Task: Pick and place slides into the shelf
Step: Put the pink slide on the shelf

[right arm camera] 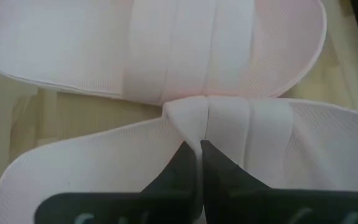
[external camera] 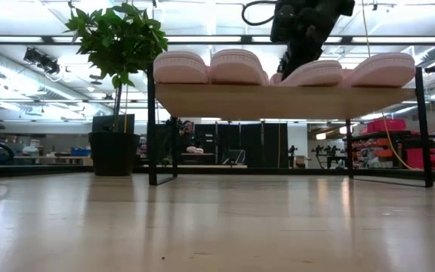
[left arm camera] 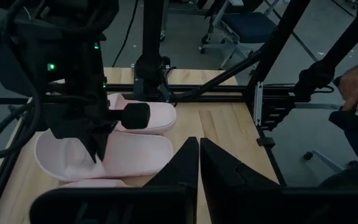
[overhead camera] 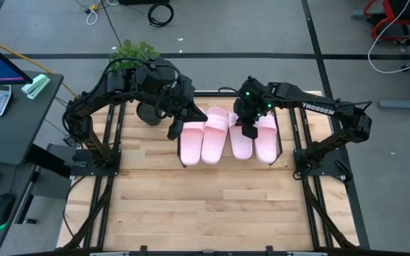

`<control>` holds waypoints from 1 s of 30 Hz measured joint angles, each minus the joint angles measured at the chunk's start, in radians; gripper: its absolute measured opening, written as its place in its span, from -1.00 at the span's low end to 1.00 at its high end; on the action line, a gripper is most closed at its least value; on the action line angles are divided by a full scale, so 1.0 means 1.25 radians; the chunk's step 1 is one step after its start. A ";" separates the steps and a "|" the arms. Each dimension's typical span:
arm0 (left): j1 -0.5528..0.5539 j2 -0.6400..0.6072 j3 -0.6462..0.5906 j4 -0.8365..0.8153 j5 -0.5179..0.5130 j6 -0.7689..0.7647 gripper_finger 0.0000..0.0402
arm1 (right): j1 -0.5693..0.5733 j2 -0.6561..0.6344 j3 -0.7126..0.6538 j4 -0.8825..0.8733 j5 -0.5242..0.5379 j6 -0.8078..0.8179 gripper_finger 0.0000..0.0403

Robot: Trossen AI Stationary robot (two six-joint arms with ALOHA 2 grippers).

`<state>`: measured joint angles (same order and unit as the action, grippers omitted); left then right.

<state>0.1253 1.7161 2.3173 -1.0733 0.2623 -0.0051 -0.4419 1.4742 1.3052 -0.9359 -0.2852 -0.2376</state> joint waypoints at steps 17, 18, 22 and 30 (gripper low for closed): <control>0.000 0.000 0.000 0.000 0.000 0.000 -0.90 | 0.019 0.000 0.114 -0.050 0.059 0.002 -0.20; 0.000 0.000 0.000 0.000 0.000 0.000 -0.90 | 0.019 0.000 0.123 -0.053 0.074 0.001 -0.17; 0.001 0.000 0.000 0.000 0.000 0.000 -0.94 | 0.013 0.000 0.156 -0.080 0.140 0.004 -0.16; 0.001 0.000 0.000 0.000 0.000 0.001 -0.89 | -0.029 -0.002 0.164 -0.199 0.166 -0.001 -0.88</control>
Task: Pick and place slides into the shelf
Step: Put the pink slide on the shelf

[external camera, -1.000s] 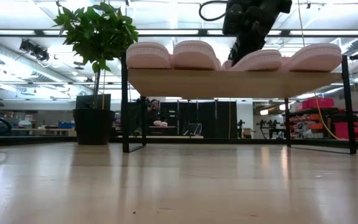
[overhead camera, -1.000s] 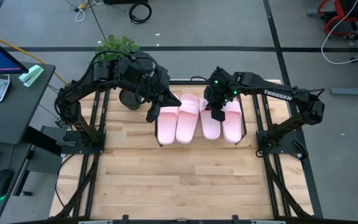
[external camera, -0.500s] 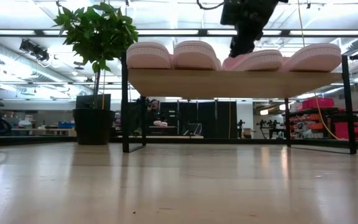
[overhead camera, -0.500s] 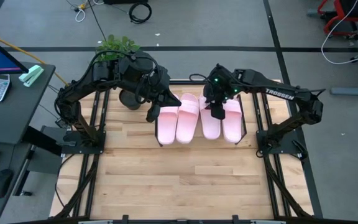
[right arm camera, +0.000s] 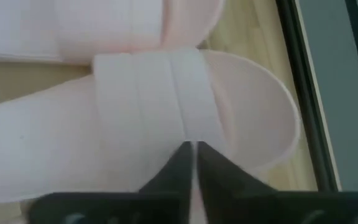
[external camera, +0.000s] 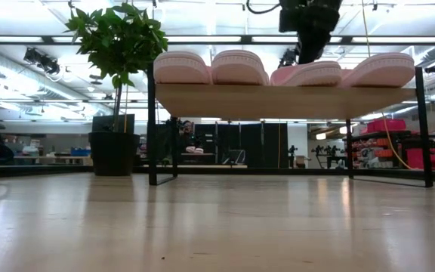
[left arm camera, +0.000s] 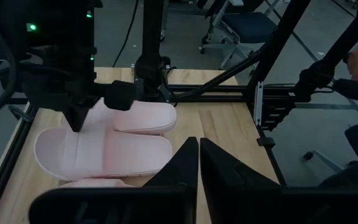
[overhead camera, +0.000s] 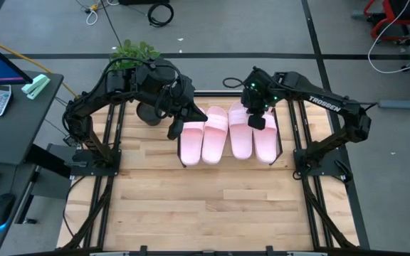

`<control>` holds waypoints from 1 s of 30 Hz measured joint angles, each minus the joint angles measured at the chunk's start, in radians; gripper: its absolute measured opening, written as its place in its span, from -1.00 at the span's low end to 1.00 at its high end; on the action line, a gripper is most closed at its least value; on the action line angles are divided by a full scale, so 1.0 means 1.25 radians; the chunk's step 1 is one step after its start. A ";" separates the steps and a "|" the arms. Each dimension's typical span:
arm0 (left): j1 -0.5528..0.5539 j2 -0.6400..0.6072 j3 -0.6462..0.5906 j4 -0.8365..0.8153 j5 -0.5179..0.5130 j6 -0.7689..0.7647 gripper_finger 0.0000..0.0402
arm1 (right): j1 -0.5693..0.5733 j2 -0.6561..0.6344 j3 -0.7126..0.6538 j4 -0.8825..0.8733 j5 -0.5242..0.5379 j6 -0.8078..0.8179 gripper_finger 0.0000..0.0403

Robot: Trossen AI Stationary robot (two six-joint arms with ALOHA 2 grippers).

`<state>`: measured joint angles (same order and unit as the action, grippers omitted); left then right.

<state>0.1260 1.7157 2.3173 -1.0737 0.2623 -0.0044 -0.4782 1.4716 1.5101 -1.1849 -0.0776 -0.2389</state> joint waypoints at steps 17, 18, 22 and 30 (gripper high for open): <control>0.002 0.000 0.000 0.003 0.000 0.009 -0.90 | -0.024 -0.002 -0.077 0.035 -0.032 0.003 -0.99; 0.002 0.000 0.000 0.006 0.000 0.009 -0.89 | -0.025 -0.002 -0.084 0.044 -0.034 0.009 -0.99; 0.002 0.000 0.000 0.007 0.000 0.009 -0.88 | -0.025 -0.002 -0.104 0.076 -0.034 0.009 -0.99; 0.002 0.000 0.000 0.007 0.000 0.008 -0.93 | -0.028 -0.003 -0.162 0.127 -0.033 0.024 -1.00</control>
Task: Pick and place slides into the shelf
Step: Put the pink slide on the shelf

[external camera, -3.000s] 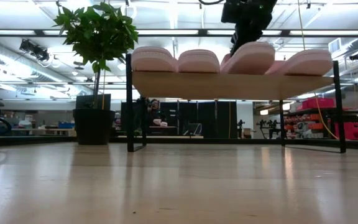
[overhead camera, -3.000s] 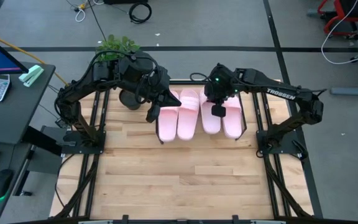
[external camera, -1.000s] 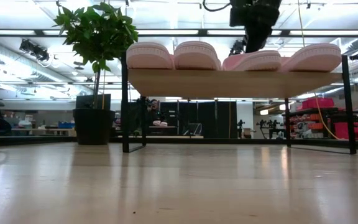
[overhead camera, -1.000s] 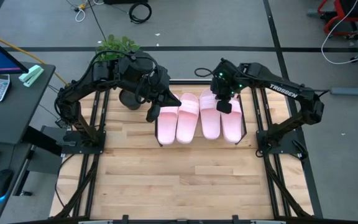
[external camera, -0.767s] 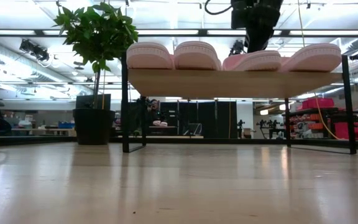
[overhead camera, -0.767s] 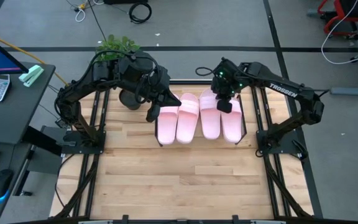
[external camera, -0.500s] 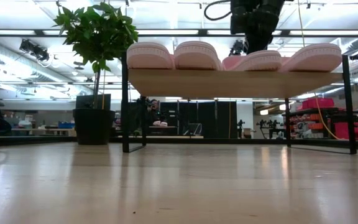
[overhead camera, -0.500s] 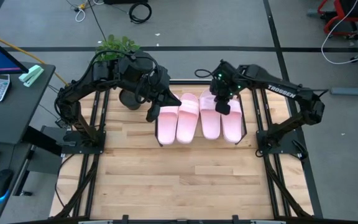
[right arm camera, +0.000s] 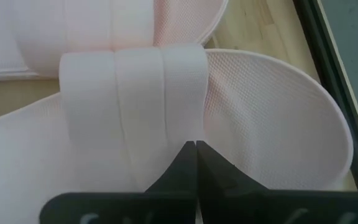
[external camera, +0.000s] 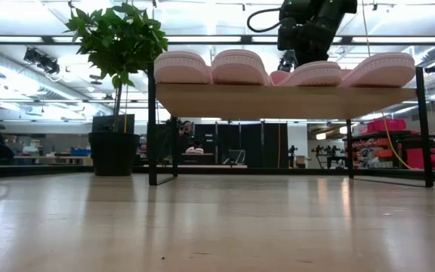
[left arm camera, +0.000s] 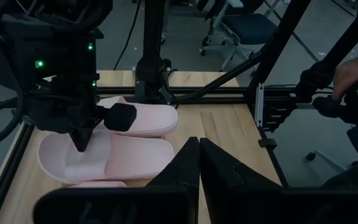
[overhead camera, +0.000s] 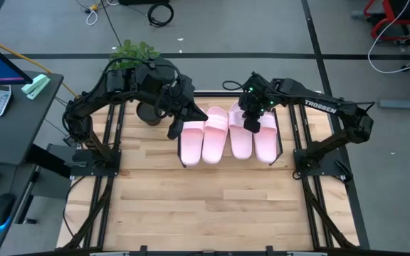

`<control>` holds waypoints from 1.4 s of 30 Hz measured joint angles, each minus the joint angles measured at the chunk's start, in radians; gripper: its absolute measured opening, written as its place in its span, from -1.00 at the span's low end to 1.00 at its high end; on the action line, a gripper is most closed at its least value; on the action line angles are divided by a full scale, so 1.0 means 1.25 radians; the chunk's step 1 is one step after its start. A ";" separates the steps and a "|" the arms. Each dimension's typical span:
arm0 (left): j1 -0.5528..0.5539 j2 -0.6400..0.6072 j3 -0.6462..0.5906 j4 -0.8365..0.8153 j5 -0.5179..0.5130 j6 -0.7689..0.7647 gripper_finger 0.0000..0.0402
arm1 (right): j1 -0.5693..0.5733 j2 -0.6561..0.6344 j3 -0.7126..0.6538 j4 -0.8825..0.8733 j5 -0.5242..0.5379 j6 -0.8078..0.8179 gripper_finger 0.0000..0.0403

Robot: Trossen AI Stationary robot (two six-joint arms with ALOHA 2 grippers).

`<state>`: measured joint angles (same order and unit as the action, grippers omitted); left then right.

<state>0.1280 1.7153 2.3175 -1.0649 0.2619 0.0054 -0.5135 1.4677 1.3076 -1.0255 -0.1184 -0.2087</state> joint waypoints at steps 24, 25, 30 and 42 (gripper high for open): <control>0.000 0.000 0.000 -0.002 0.000 -0.001 -0.90 | -0.089 0.009 0.055 -0.003 0.058 0.018 -1.00; 0.000 0.000 0.000 -0.002 0.000 -0.001 -0.89 | -0.096 0.010 0.053 0.001 0.049 0.017 -1.00; 0.000 0.000 0.000 -0.001 0.000 0.000 -0.90 | -0.099 0.009 0.023 0.022 0.034 0.018 -1.00; 0.000 0.000 0.000 -0.001 0.000 0.000 -0.91 | -0.094 0.007 -0.015 0.052 0.021 0.046 -1.00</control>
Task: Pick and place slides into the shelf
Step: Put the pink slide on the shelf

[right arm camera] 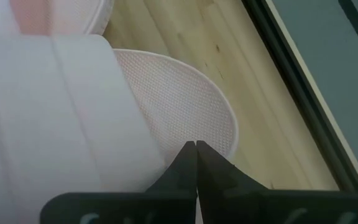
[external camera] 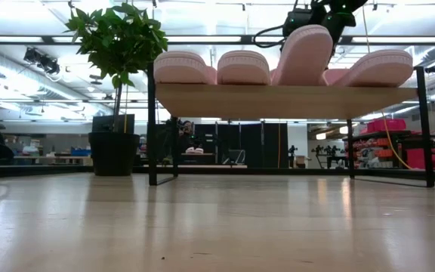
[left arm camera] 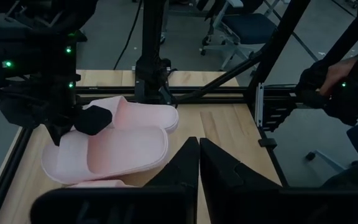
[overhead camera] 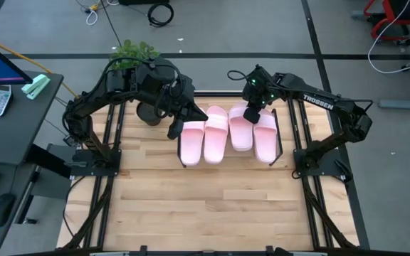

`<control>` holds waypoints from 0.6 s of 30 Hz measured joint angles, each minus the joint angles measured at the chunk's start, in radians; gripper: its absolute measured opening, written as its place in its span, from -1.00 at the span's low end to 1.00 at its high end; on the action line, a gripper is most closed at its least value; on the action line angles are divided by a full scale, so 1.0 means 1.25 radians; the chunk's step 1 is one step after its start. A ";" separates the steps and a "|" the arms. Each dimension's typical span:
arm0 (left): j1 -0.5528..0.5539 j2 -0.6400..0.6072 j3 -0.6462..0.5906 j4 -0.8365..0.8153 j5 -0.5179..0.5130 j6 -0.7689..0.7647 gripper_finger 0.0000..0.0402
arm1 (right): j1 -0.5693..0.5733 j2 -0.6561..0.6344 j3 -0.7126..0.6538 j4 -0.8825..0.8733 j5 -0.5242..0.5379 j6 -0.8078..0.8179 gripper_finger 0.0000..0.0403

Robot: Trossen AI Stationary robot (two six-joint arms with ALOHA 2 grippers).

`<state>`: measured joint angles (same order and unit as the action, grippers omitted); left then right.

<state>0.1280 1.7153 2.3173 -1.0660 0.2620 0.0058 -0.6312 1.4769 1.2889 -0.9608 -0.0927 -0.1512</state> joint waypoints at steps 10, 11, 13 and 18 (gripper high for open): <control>0.000 0.000 0.000 0.000 0.000 -0.001 -0.93 | 0.002 0.002 0.072 -0.048 -0.029 0.012 -1.00; 0.000 0.000 0.000 0.000 0.000 -0.002 -0.94 | 0.002 0.002 0.077 -0.049 -0.026 0.014 -1.00; 0.000 0.000 0.000 0.000 0.000 -0.002 -0.94 | 0.002 0.002 0.086 -0.056 -0.010 0.014 -1.00; 0.000 0.000 0.000 0.000 0.000 -0.016 -0.91 | 0.002 0.000 0.124 -0.106 0.052 -0.005 -1.00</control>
<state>0.1280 1.7153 2.3177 -1.0657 0.2619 -0.0147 -0.6289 1.4768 1.4444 -1.0934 -0.0280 -0.1575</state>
